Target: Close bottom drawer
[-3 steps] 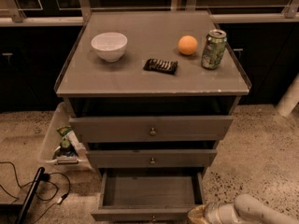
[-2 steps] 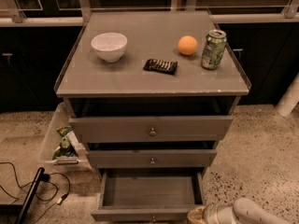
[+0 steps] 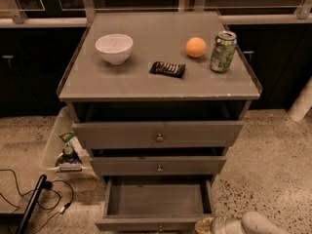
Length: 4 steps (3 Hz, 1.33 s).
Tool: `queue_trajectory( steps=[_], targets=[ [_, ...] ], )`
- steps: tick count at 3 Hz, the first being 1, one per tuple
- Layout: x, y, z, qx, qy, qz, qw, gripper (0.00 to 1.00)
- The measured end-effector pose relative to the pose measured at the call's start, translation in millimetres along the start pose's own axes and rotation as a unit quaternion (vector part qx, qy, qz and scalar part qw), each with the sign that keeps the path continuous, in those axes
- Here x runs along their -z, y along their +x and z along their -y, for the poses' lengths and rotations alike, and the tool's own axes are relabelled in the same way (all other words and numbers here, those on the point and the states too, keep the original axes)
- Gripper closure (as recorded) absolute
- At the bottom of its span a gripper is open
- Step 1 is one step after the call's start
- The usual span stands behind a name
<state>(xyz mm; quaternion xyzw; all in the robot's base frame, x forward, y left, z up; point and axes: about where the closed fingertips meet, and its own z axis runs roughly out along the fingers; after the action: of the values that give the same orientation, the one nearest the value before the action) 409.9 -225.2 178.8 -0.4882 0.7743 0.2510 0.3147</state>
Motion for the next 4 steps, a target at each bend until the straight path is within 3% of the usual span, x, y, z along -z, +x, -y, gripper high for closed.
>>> queue_trajectory(
  steps=[3,4],
  targets=[
    [-0.4,-0.1,-0.2,0.0,0.0,0.0,1.0,0.12],
    [-5.3,-0.1,4.8,-0.001,0.0,0.001,1.0,0.0]
  ],
)
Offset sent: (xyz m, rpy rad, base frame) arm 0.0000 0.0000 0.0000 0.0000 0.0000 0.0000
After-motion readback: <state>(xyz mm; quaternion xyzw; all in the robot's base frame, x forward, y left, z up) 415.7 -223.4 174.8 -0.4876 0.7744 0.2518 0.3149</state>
